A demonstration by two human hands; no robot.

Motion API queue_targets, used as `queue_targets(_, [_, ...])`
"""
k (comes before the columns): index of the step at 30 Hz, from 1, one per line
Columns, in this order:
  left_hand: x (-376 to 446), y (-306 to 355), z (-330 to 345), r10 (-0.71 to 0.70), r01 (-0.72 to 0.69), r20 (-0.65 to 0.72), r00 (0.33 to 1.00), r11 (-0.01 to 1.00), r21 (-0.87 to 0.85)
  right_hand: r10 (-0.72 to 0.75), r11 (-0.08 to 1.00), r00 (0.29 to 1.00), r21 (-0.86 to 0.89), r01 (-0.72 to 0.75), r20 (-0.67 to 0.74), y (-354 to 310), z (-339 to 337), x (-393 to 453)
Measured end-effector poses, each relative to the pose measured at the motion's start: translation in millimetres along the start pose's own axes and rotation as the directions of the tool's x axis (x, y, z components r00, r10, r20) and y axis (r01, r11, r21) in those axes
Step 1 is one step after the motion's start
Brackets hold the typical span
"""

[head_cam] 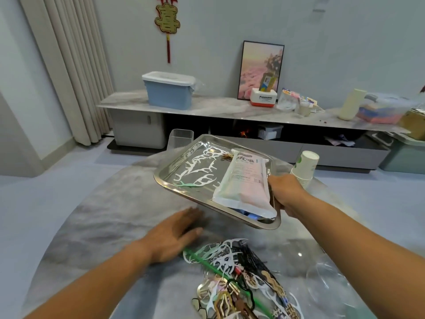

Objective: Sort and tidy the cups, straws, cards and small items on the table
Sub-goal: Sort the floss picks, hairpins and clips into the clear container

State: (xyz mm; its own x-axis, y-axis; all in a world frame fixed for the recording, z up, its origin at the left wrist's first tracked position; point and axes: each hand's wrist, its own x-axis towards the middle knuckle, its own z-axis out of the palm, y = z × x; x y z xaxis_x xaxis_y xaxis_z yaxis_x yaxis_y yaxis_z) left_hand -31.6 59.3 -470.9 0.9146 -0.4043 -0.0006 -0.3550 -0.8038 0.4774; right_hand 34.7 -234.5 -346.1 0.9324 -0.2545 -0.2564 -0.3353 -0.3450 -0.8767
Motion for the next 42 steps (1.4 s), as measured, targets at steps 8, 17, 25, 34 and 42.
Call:
queue_targets(8, [-3.0,37.7,42.7,0.011,-0.02,0.074,0.997,0.992,0.121,-0.024,0.998,0.997,-0.051,0.028,0.069,2.3,29.2,-11.9])
queue_targets(17, [-14.6,93.0,61.9,0.041,-0.022,0.224,0.974,0.996,-0.084,-0.032,0.99,0.982,-0.128,0.057,0.187,16.1,96.3,-48.3])
queue_targets(25, [-71.9,26.3,29.1,-0.324,0.283,0.115,0.939,0.918,0.279,-0.005,0.997,0.967,-0.072,0.024,0.253,5.4,146.5,-62.5])
queue_targets(34, [-62.2,68.8,66.1,-0.244,0.251,-0.08,0.966,0.963,0.094,-0.009,0.998,0.969,-0.065,0.026,0.246,-3.2,175.8,-67.6])
queue_targets(42, [-47.0,91.0,74.4,-0.093,0.097,0.039,0.995,0.991,-0.092,0.004,0.981,0.976,-0.188,0.038,0.22,19.0,191.5,-65.9])
